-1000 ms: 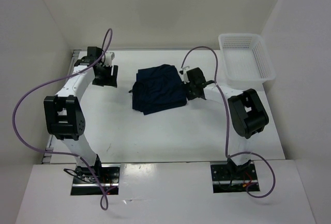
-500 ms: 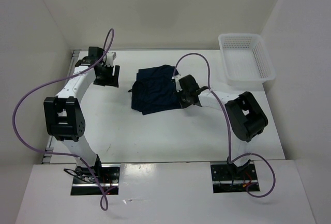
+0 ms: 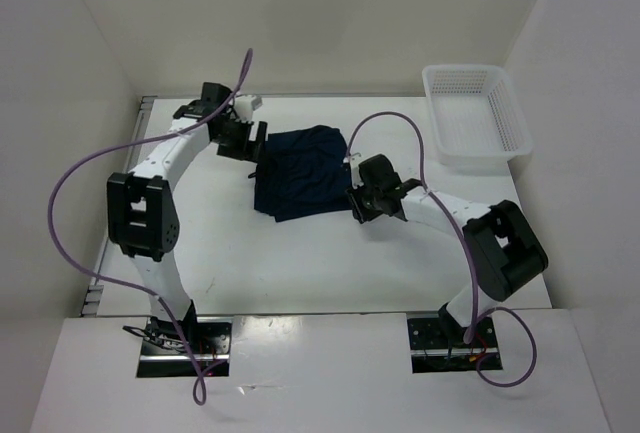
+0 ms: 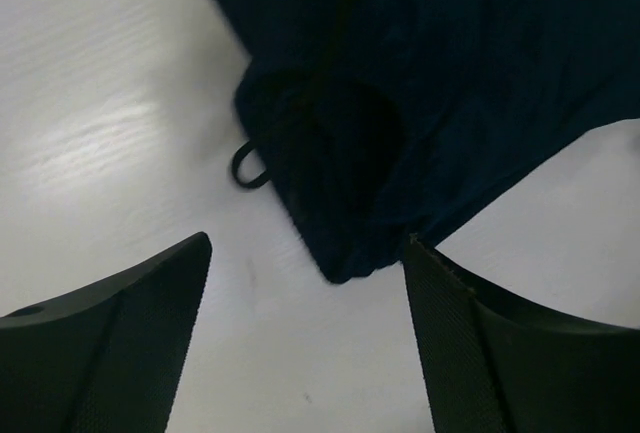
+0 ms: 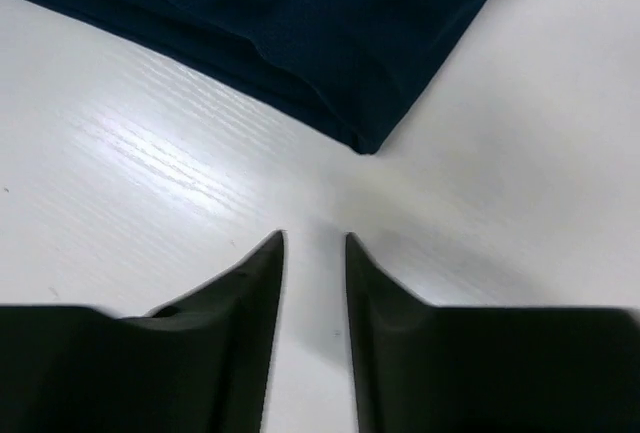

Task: Fold and stack the shorts
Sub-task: Fold the shorts

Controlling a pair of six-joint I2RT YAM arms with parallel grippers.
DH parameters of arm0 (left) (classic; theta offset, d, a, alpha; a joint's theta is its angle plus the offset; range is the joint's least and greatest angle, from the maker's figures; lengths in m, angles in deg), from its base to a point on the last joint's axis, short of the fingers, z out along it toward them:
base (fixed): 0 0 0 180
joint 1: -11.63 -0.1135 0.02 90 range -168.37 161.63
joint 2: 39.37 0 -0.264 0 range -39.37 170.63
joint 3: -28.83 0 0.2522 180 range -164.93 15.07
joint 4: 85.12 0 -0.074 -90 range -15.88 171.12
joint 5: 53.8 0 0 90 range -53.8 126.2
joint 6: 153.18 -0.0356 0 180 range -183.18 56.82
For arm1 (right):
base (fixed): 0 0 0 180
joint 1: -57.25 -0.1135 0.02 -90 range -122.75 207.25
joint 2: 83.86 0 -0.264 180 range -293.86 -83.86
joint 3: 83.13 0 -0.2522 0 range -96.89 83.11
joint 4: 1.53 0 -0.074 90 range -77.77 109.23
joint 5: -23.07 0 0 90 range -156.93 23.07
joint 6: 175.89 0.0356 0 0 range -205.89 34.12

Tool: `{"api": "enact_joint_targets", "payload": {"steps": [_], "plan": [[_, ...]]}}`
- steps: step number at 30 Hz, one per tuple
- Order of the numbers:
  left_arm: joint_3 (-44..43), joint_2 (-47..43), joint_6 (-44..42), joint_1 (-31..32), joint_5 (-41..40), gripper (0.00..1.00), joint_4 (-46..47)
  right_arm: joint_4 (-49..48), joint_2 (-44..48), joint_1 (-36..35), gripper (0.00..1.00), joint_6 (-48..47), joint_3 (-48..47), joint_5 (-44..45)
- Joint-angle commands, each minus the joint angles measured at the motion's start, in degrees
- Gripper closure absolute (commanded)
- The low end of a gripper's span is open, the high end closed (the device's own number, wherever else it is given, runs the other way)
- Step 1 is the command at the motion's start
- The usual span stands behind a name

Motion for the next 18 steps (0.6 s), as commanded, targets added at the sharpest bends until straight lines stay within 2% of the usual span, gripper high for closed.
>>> {"api": "enact_joint_targets", "payload": {"steps": [1,5,10,16,17,18], "plan": [[-4.96,4.8,-0.25,4.56,6.65,0.12,0.02,-0.77,3.18,-0.48,0.61,-4.75,0.16,0.67],[-8.13,9.54,-0.25,7.21,2.63,0.12,1.5,-2.7,2.65,-0.48,0.43,-8.99,-3.26,2.77],[-9.54,13.94,-0.25,9.75,-0.54,0.15,0.99,-4.11,-0.94,-0.48,0.41,-10.14,-4.5,2.78],[-10.07,16.93,-0.25,10.37,-1.96,0.44,0.99,-5.35,-4.99,-0.48,0.41,-8.03,-6.87,2.87],[-10.68,16.94,-0.25,10.37,-1.96,0.57,0.99,-5.35,-6.22,-0.48,0.41,-8.03,-7.66,2.26],[-10.68,16.94,-0.25,10.37,-1.96,0.64,0.99,-5.35,-6.75,-0.48,0.41,-7.51,-8.36,2.25]]}}
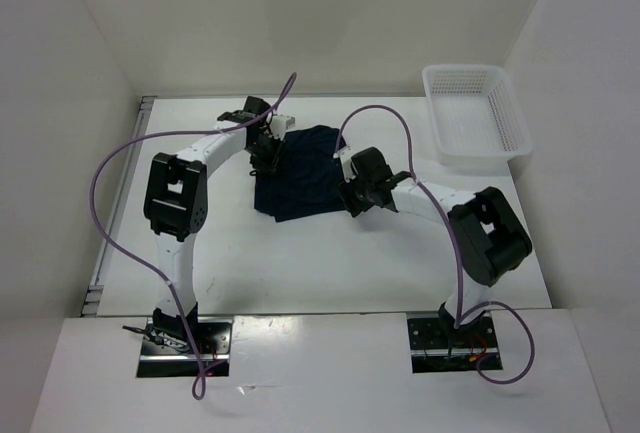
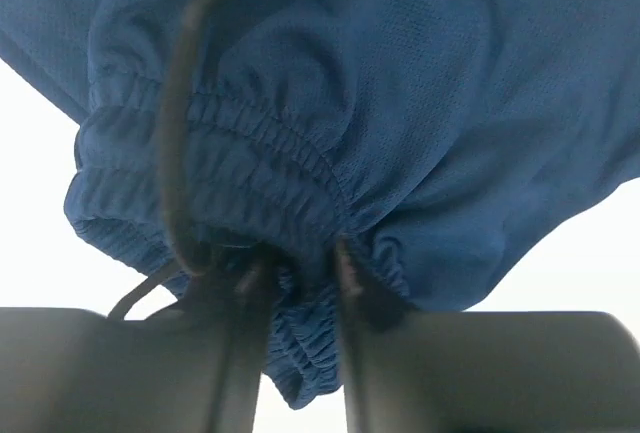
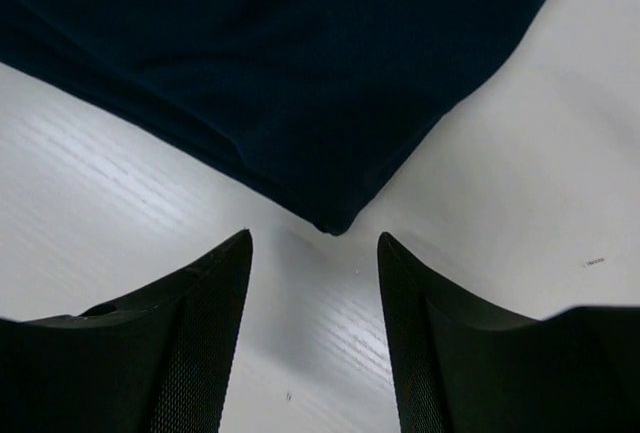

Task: Fold and stack the shorts
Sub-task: Fold the shorts

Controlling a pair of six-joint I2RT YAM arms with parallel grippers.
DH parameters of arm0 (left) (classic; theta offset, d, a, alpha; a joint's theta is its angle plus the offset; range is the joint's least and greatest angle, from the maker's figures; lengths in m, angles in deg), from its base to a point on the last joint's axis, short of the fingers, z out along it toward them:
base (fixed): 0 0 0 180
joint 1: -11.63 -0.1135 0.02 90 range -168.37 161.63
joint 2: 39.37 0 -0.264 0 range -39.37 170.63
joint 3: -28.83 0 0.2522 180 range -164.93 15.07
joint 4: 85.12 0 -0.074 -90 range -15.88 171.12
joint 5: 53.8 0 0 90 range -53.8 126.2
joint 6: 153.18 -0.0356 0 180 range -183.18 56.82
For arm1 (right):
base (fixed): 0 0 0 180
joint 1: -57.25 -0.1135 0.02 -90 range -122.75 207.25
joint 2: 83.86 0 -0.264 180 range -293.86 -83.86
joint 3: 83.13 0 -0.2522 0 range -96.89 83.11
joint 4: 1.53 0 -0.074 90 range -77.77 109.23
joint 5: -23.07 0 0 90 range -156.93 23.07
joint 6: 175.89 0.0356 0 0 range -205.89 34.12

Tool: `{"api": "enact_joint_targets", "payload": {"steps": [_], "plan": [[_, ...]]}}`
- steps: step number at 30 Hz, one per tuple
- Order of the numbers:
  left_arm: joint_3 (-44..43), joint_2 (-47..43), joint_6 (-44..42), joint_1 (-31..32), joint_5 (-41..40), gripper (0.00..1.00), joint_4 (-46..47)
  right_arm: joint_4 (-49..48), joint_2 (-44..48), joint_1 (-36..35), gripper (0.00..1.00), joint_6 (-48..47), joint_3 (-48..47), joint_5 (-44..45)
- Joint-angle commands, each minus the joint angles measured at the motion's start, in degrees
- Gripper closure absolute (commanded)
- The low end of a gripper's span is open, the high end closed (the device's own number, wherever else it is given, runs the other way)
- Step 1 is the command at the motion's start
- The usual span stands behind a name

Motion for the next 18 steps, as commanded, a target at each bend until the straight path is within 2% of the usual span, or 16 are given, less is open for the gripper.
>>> {"api": "enact_joint_targets", "payload": {"steps": [1,2,4,6,7,10,14,18], "plan": [[-2.68,0.5,-0.36,0.47,-0.01,0.68,0.07,-3.18,-2.16,-0.48,0.41,0.89,-3.54,0.24],[-2.68,0.5,-0.36,0.47,-0.01,0.74,0.07,-3.18,-2.69,-0.48,0.42,1.59,-4.15,0.85],[-1.55,0.5,-0.36,0.47,-0.01,0.77,0.07,-4.32,-4.36,-0.48,0.51,2.21,-4.85,2.61],[-0.76,-0.2,-0.36,0.47,-0.01,0.83,0.07,-4.33,-6.02,-0.48,0.63,2.21,-6.34,4.71],[-0.75,-0.72,-0.36,-0.05,-0.01,0.85,0.59,-4.33,-6.56,-0.48,0.75,1.51,-6.35,5.25],[0.57,-0.73,-0.36,-1.2,-1.24,0.92,0.6,-3.54,-6.56,-0.48,0.9,0.36,-6.35,5.78],[3.64,-2.05,-0.36,-4.27,-2.47,0.95,1.12,-1.43,-4.11,-0.48,0.96,-0.25,-4.42,1.39],[4.7,-2.57,-0.36,-6.47,-2.47,0.95,1.74,-0.11,-1.56,-0.48,0.96,0.89,-3.1,-2.04]]}}
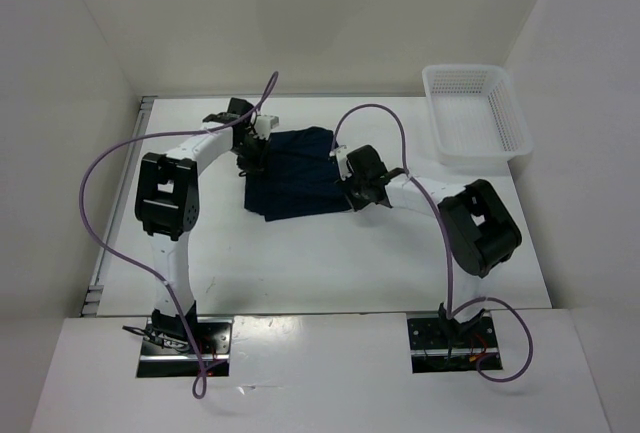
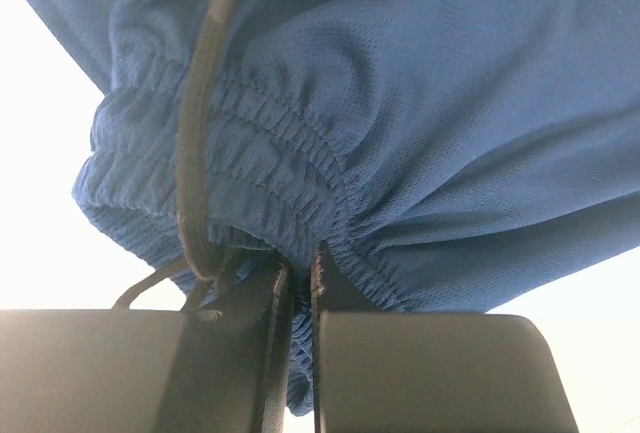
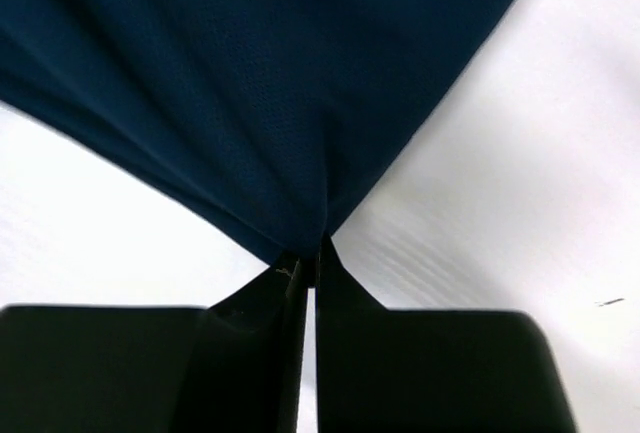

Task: Fold and stack the shorts
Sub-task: Fold the shorts

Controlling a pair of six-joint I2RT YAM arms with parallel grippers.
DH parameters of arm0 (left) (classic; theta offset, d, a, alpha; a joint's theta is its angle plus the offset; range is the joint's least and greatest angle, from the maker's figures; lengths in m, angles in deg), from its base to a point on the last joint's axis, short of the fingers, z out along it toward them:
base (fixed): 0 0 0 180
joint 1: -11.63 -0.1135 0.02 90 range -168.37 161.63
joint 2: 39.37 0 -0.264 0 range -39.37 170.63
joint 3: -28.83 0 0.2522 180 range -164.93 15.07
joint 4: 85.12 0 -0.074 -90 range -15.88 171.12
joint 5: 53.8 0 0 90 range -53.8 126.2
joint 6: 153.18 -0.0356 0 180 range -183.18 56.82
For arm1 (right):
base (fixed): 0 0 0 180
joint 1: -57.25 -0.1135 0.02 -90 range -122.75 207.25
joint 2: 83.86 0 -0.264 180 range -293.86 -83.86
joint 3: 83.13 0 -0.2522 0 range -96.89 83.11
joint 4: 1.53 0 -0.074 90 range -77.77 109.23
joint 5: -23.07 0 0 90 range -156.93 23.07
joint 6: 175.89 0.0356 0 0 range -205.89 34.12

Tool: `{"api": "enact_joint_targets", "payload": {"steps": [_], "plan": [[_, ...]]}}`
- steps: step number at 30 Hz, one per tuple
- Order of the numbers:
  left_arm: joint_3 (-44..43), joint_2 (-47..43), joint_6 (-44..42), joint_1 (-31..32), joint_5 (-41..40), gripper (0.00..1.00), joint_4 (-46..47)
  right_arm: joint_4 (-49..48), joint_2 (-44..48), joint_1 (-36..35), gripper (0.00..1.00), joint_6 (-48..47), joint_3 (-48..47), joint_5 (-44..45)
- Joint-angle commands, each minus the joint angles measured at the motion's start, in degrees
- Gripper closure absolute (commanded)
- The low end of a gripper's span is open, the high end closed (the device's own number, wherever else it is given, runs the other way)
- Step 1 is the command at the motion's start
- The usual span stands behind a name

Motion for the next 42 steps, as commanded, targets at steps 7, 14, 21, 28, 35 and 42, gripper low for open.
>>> {"api": "enact_joint_targets", "payload": {"steps": [7,14,21,28,35,42], "plan": [[2.12,-2.47,-0.38,-2.52,-0.89,0.83,-0.69,2.23,5.4,-0.46,0.87,0.89,0.55,-11.65],[2.65,-2.47,-0.38,-2.52,-3.35,0.62,-0.69,10.65,8.39,-0.46,0.24,-4.37,0.47,-26.69],[-0.33,-4.56,-0.38,-2.52,-2.22,0.43,-1.31,12.88,13.92,2.96,0.13,-6.68,-5.85,-21.61],[-1.39,-15.63,-0.38,-2.52,5.23,0.0,-3.15,11.12,14.46,9.98,0.0,-9.39,-12.02,-3.68],[3.94,-33.28,-0.38,-12.06,9.66,0.0,-2.72,24.37,15.6,22.36,0.0,-12.37,-12.8,-8.14],[18.88,-40.34,-0.38,-33.0,0.42,0.0,6.25,27.99,20.86,38.73,0.0,-7.02,-18.6,-13.69]]}}
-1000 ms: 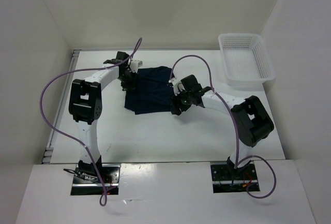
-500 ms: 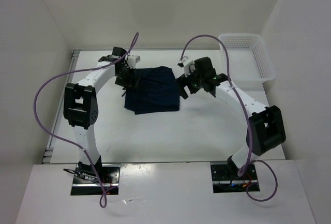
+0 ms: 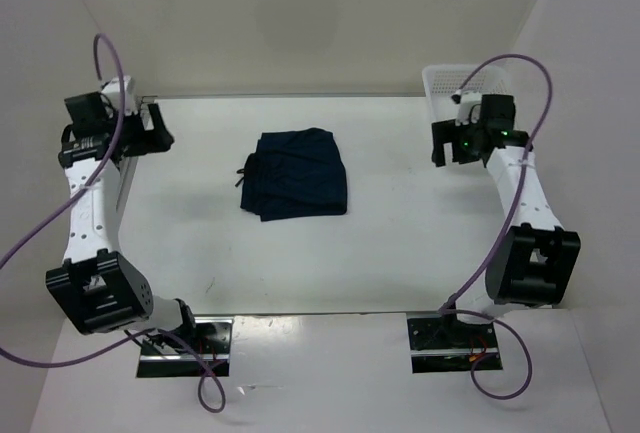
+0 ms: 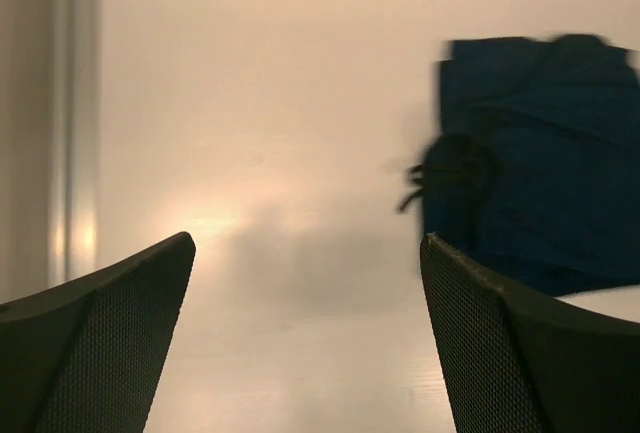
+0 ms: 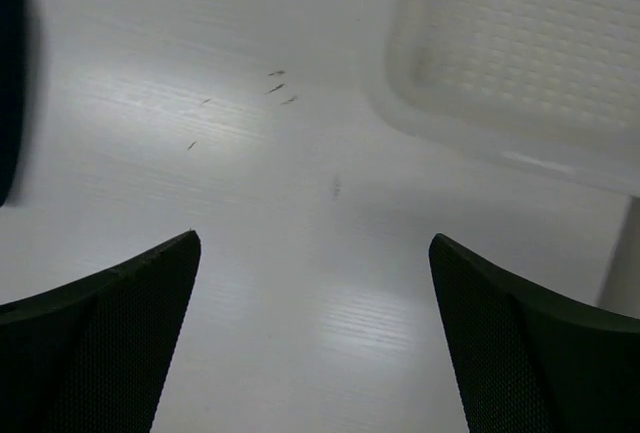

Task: Fold and stack the shorts
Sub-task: Fold the shorts

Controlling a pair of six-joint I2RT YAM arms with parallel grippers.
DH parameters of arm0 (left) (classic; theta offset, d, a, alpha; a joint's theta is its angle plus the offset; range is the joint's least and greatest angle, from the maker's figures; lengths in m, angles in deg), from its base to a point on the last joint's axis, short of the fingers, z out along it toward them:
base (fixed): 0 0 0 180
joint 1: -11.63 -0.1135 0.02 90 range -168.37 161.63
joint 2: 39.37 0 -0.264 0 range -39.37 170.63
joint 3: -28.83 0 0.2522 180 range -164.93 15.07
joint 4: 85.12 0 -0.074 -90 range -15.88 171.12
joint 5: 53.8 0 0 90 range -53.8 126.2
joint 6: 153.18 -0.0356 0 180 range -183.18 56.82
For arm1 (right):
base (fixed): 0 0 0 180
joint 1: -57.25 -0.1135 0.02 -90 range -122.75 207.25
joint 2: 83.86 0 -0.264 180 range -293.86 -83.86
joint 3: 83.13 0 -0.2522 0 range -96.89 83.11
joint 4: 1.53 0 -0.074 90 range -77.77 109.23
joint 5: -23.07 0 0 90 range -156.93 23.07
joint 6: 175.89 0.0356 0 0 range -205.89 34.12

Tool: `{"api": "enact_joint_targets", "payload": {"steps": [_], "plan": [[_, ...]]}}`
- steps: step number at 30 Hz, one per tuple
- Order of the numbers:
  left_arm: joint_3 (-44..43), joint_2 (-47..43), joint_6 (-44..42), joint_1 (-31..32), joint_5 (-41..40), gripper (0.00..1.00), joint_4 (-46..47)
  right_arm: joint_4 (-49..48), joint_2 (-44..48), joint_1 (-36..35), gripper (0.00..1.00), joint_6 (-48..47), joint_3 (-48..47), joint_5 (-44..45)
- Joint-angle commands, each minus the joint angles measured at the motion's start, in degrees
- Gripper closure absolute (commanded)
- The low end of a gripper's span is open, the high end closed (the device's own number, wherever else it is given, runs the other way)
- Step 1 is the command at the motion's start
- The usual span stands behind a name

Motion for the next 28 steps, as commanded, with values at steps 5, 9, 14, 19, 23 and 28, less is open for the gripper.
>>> {"api": "enact_joint_targets", "payload": {"steps": [5,9,14,19,23,28], "plan": [[9.29,0.57,-0.25,-15.42,5.86,0.0,3.55,5.31,8.14,4.29,0.0,-0.57,-1.72,0.45],[9.29,0.57,-0.25,-16.05,7.71,0.0,3.55,9.89,10.25,3.42,0.0,3.26,0.03,5.44],[9.29,1.09,-0.25,-16.05,8.24,0.0,3.55,8.49,12.45,2.71,0.0,9.08,0.04,8.88],[9.81,1.09,-0.25,-16.05,8.85,0.0,3.55,7.96,14.38,2.71,0.0,9.88,0.65,8.89],[10.34,1.09,-0.25,-16.05,9.38,0.0,3.55,3.75,15.52,2.71,0.0,9.88,3.63,10.03],[10.87,0.57,-0.25,-16.05,9.38,0.0,3.55,1.72,16.66,2.71,0.0,9.35,5.57,9.85]]}}
